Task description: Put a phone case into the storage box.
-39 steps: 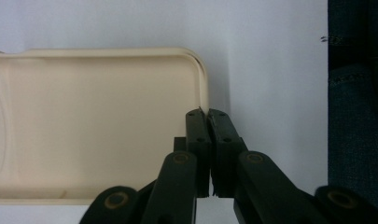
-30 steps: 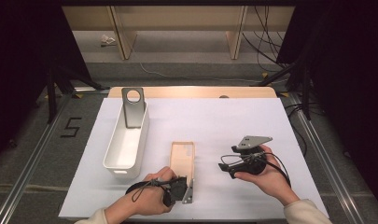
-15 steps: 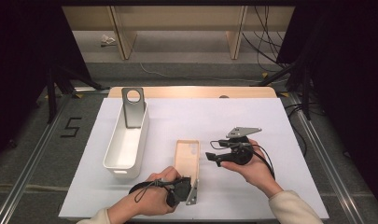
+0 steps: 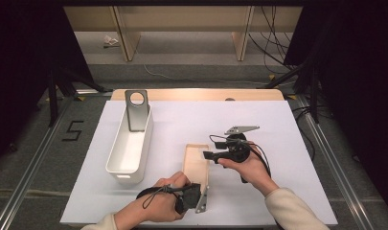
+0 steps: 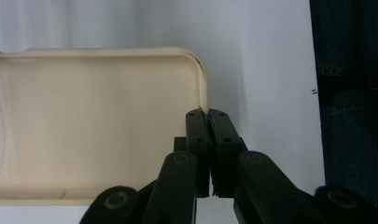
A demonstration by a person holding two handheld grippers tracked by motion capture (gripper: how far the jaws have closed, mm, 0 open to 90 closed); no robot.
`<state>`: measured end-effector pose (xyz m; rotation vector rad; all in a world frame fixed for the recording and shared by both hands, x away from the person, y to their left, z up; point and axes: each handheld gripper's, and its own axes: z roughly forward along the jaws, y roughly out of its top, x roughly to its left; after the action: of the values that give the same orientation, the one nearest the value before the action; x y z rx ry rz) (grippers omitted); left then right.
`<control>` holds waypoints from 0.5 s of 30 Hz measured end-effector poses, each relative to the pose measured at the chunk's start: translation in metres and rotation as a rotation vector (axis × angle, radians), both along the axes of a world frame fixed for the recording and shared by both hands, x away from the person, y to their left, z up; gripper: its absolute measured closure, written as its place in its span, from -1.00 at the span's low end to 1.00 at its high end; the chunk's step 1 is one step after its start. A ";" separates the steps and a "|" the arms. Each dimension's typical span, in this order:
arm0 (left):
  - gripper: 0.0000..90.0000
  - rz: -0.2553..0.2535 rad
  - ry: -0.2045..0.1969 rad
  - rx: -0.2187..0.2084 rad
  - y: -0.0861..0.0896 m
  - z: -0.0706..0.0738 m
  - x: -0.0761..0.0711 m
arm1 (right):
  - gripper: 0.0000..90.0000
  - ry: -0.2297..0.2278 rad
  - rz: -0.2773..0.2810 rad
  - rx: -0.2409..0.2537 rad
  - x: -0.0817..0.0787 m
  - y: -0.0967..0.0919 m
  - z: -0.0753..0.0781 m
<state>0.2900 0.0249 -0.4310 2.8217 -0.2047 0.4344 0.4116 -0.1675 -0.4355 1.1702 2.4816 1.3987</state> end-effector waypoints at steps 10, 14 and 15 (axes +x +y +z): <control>0.94 -0.004 -0.008 -0.027 -0.003 0.002 -0.001 | 0.00 0.040 0.017 0.038 0.004 0.004 -0.003; 0.94 -0.009 -0.015 -0.036 -0.004 0.002 -0.001 | 0.23 0.055 0.019 0.055 0.004 0.003 -0.003; 0.94 -0.015 -0.016 -0.022 -0.004 0.003 0.000 | 0.30 0.054 0.019 0.060 0.004 0.002 -0.002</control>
<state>0.2898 0.0211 -0.4282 2.7939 -0.2226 0.4530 0.4157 -0.1653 -0.4379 1.2138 2.5095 1.4756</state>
